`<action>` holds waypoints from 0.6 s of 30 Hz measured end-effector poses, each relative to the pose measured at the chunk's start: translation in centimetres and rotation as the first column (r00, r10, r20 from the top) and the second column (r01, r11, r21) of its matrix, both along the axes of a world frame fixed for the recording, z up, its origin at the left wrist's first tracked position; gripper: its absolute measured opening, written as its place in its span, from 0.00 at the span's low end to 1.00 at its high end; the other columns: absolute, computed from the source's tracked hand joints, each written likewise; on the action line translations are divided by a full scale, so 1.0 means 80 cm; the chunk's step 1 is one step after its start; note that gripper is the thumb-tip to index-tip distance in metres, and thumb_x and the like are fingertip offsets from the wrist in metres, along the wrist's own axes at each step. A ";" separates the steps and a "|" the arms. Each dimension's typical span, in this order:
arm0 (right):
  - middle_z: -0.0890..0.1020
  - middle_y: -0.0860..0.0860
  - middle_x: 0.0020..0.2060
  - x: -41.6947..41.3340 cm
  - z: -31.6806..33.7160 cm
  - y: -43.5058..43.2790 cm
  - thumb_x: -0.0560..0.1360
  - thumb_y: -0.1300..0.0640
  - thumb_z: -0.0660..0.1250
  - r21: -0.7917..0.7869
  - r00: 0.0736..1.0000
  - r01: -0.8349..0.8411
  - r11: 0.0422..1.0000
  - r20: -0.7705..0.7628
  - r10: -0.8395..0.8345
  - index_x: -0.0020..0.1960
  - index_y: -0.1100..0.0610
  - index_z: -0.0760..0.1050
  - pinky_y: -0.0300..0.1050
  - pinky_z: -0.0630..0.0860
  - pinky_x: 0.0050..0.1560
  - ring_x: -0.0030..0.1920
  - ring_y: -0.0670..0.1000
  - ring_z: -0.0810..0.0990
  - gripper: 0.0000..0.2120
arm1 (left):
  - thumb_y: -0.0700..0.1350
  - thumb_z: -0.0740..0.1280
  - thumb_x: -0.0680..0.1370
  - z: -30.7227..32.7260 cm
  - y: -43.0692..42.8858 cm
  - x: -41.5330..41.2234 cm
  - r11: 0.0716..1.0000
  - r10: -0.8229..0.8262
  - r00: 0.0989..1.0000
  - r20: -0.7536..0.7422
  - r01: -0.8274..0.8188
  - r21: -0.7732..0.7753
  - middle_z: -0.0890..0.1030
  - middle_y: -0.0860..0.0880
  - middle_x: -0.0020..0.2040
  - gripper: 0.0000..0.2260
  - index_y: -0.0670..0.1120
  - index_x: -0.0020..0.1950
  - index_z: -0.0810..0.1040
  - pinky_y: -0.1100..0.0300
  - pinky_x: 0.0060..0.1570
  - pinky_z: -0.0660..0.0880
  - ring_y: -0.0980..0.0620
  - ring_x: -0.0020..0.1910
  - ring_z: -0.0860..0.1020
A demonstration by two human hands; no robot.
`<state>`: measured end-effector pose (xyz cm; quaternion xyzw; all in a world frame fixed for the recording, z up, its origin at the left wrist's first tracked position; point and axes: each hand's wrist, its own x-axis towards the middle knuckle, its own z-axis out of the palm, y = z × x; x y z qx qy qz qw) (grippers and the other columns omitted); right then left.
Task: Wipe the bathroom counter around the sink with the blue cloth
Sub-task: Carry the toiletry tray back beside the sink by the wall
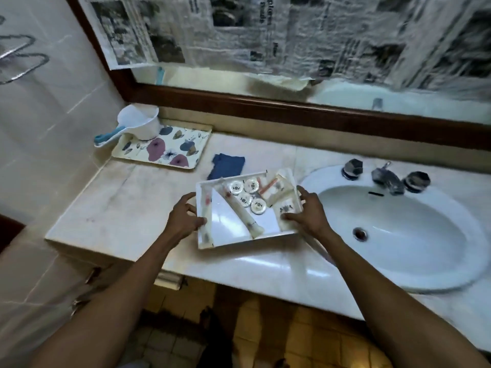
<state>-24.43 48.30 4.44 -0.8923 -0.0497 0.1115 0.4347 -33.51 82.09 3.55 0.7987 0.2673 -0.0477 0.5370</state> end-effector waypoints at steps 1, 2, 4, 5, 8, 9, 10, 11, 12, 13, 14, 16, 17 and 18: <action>0.77 0.62 0.58 -0.009 0.002 -0.037 0.62 0.58 0.83 0.009 0.999 0.050 0.999 0.007 -0.050 0.72 0.56 0.70 0.46 0.75 0.53 0.55 0.59 0.78 0.42 | 0.31 0.77 0.67 0.002 -0.033 0.009 0.999 -0.040 0.999 0.012 0.041 -0.006 0.80 0.44 0.46 0.38 0.51 0.74 0.70 0.40 0.47 0.83 0.42 0.45 0.81; 0.76 0.61 0.59 -0.019 0.005 -0.073 0.62 0.58 0.83 0.010 0.995 0.100 0.995 0.008 -0.100 0.72 0.56 0.69 0.49 0.76 0.55 0.56 0.58 0.78 0.42 | 0.31 0.77 0.67 0.005 -0.066 0.017 0.997 -0.082 0.996 0.023 0.082 -0.008 0.80 0.44 0.46 0.38 0.52 0.74 0.70 0.41 0.47 0.83 0.42 0.47 0.81; 0.74 0.60 0.61 -0.037 0.012 -0.141 0.62 0.58 0.83 0.006 0.981 0.193 0.981 0.003 -0.193 0.74 0.55 0.67 0.52 0.76 0.60 0.57 0.58 0.77 0.44 | 0.32 0.77 0.68 0.008 -0.133 0.031 0.988 -0.150 0.988 0.039 0.151 -0.020 0.80 0.45 0.47 0.38 0.53 0.74 0.70 0.43 0.47 0.84 0.42 0.46 0.82; 0.73 0.59 0.62 -0.044 0.015 -0.174 0.63 0.58 0.83 0.007 0.970 0.242 0.970 0.000 -0.242 0.74 0.54 0.66 0.51 0.75 0.60 0.57 0.57 0.77 0.44 | 0.31 0.77 0.68 0.009 -0.165 0.038 0.983 -0.177 0.983 0.043 0.178 -0.032 0.79 0.46 0.46 0.39 0.53 0.74 0.70 0.44 0.46 0.84 0.43 0.43 0.82; 0.73 0.57 0.62 -0.061 0.026 -0.267 0.63 0.57 0.82 0.024 0.929 0.369 0.929 0.009 -0.369 0.74 0.52 0.67 0.45 0.73 0.57 0.55 0.52 0.74 0.43 | 0.31 0.76 0.69 0.015 -0.257 0.064 0.961 -0.271 0.961 0.056 0.274 -0.047 0.78 0.45 0.46 0.39 0.53 0.76 0.69 0.49 0.41 0.84 0.46 0.37 0.80; 0.73 0.56 0.62 -0.066 0.030 -0.295 0.63 0.57 0.82 0.029 0.914 0.405 0.914 0.019 -0.406 0.74 0.53 0.67 0.44 0.72 0.56 0.55 0.52 0.74 0.43 | 0.31 0.76 0.69 0.019 -0.286 0.075 0.949 -0.309 0.949 0.067 0.313 -0.045 0.79 0.45 0.46 0.39 0.52 0.76 0.69 0.50 0.40 0.84 0.46 0.37 0.81; 0.73 0.56 0.62 -0.069 0.034 -0.322 0.63 0.57 0.82 0.033 0.897 0.441 0.897 0.027 -0.442 0.74 0.53 0.67 0.44 0.71 0.56 0.54 0.52 0.74 0.43 | 0.31 0.76 0.69 0.023 -0.314 0.087 0.936 -0.345 0.935 0.078 0.349 -0.041 0.79 0.45 0.46 0.39 0.52 0.76 0.69 0.52 0.38 0.83 0.46 0.36 0.80; 0.73 0.57 0.63 -0.072 0.039 -0.347 0.63 0.58 0.82 0.036 0.877 0.477 0.878 0.036 -0.479 0.74 0.54 0.67 0.43 0.71 0.56 0.55 0.52 0.74 0.43 | 0.31 0.76 0.69 0.028 -0.341 0.100 0.924 -0.377 0.922 0.088 0.381 -0.038 0.78 0.45 0.45 0.39 0.52 0.76 0.69 0.52 0.38 0.83 0.47 0.36 0.80; 0.73 0.58 0.63 -0.073 0.043 -0.370 0.63 0.59 0.82 0.040 0.856 0.513 0.857 0.042 -0.515 0.74 0.55 0.67 0.43 0.70 0.57 0.56 0.53 0.74 0.43 | 0.31 0.76 0.68 0.033 -0.368 0.114 0.912 -0.405 0.909 0.098 0.410 -0.031 0.78 0.46 0.45 0.39 0.52 0.76 0.69 0.51 0.38 0.83 0.47 0.35 0.80; 0.73 0.58 0.64 -0.073 0.048 -0.392 0.63 0.60 0.82 0.045 0.834 0.549 0.835 0.046 -0.551 0.74 0.55 0.67 0.43 0.70 0.57 0.57 0.54 0.75 0.43 | 0.31 0.76 0.68 0.039 -0.395 0.128 0.899 -0.433 0.895 0.107 0.438 -0.020 0.78 0.46 0.44 0.39 0.52 0.75 0.69 0.49 0.40 0.84 0.47 0.35 0.80; 0.73 0.58 0.64 -0.072 0.052 -0.414 0.63 0.60 0.82 0.051 0.809 0.584 0.810 0.050 -0.586 0.74 0.55 0.67 0.43 0.70 0.57 0.58 0.55 0.75 0.43 | 0.31 0.76 0.68 0.045 -0.421 0.144 0.884 -0.463 0.879 0.115 0.467 -0.008 0.79 0.46 0.44 0.38 0.52 0.75 0.69 0.47 0.42 0.84 0.46 0.37 0.81; 0.73 0.59 0.63 -0.067 0.061 -0.455 0.63 0.60 0.82 0.059 0.759 0.645 0.762 0.068 -0.648 0.73 0.56 0.68 0.44 0.72 0.58 0.59 0.56 0.76 0.43 | 0.33 0.76 0.67 0.055 -0.473 0.175 0.851 -0.522 0.843 0.129 0.526 0.009 0.80 0.45 0.45 0.37 0.53 0.74 0.71 0.44 0.48 0.83 0.44 0.42 0.82; 0.73 0.59 0.63 -0.063 0.065 -0.474 0.63 0.60 0.82 0.060 0.734 0.672 0.738 0.079 -0.674 0.73 0.57 0.68 0.45 0.73 0.59 0.59 0.57 0.76 0.43 | 0.34 0.76 0.67 0.059 -0.498 0.192 0.834 -0.548 0.826 0.134 0.552 0.013 0.80 0.46 0.46 0.36 0.52 0.74 0.71 0.44 0.49 0.83 0.44 0.45 0.82; 0.73 0.59 0.63 -0.059 0.069 -0.492 0.63 0.61 0.82 0.062 0.711 0.695 0.716 0.088 -0.698 0.73 0.57 0.68 0.46 0.73 0.60 0.60 0.57 0.76 0.43 | 0.34 0.75 0.68 0.063 -0.522 0.207 0.820 -0.569 0.811 0.138 0.572 0.016 0.79 0.47 0.47 0.36 0.51 0.74 0.71 0.44 0.50 0.82 0.44 0.47 0.82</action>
